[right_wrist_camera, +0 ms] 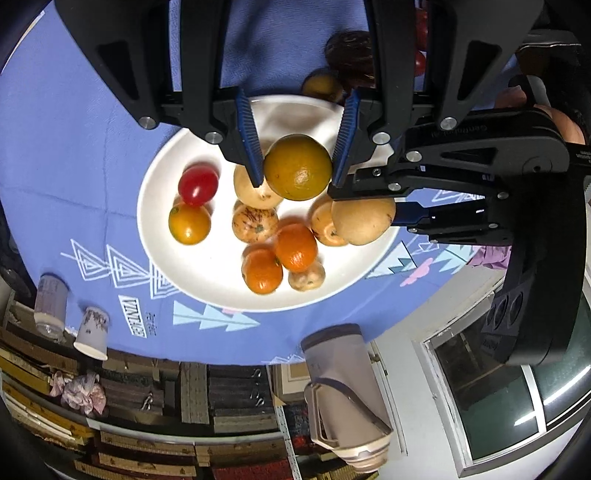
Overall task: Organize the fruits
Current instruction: 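Lift and carry the speckled pear and yellow-orange fruit over the white plate with both tools, then lower both fruits onto the plate and open both tools, then withdraw both tools from the plate toward the dark fruits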
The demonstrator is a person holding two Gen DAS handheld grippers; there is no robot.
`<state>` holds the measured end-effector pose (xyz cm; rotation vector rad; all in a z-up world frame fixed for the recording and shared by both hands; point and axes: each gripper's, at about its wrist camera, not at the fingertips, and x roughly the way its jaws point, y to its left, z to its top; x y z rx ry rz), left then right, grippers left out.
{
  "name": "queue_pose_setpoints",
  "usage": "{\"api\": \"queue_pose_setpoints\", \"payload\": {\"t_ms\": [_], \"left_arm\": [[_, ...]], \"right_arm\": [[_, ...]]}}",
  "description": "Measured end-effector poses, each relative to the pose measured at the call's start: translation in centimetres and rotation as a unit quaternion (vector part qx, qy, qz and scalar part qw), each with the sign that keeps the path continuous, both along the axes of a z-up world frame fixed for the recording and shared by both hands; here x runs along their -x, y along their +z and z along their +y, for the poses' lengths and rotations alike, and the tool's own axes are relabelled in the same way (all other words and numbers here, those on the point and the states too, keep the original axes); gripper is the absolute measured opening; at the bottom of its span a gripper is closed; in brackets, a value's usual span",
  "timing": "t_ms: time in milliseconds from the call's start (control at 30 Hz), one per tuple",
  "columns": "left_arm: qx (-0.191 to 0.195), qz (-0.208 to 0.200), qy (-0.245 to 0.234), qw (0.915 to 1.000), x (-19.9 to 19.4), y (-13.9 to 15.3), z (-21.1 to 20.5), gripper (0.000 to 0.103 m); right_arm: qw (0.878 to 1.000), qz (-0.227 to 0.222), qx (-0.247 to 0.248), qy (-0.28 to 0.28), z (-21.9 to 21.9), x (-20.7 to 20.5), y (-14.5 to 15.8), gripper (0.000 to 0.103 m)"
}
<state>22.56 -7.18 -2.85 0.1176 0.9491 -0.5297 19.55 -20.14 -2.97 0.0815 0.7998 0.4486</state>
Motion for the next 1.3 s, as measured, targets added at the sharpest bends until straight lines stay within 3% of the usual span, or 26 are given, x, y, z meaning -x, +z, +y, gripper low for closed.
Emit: {"api": "queue_pose_setpoints", "payload": {"t_ms": [267, 300, 367, 467, 600, 633, 733, 900, 1300], "left_arm": [[0.006, 0.026, 0.016, 0.9995, -1.1, -1.5, 0.3, 0.036], [0.005, 0.022, 0.018, 0.9996, -1.0, -1.3, 0.4, 0.039], [-0.003, 0.004, 0.027, 0.9996, -0.6, -0.7, 0.6, 0.060], [-0.014, -0.023, 0.036, 0.9990, 0.4, 0.3, 1.0, 0.066], [-0.018, -0.032, 0.031, 0.9988, 2.1, 1.1, 1.3, 0.067], [-0.018, -0.032, 0.031, 0.9988, 2.4, 1.1, 1.4, 0.067], [-0.015, -0.029, 0.032, 0.9989, 3.7, 1.1, 1.7, 0.070], [-0.019, -0.028, 0.035, 0.9988, 5.9, 1.0, 2.5, 0.071], [-0.026, -0.018, 0.050, 0.9982, 9.9, 0.3, 4.7, 0.072]], "right_arm": [[1.000, 0.018, 0.003, -0.014, -0.9, -0.4, -2.0, 0.042], [1.000, 0.012, 0.005, -0.022, -1.0, -0.3, -1.9, 0.046], [1.000, 0.010, -0.003, -0.026, -1.3, -0.2, -1.7, 0.049], [0.999, -0.003, -0.013, -0.030, -1.7, 0.7, -0.9, 0.054], [0.999, -0.021, -0.009, -0.039, -2.1, 3.0, 0.0, 0.070], [0.999, -0.024, -0.006, -0.043, -2.2, 3.5, 0.2, 0.081], [0.998, -0.037, 0.009, -0.058, -2.3, 5.4, 0.5, 0.096], [0.997, -0.036, 0.037, -0.065, -2.0, 8.0, 0.2, 0.098], [0.998, -0.030, 0.040, -0.043, 0.2, 11.7, -0.4, 0.098]]}}
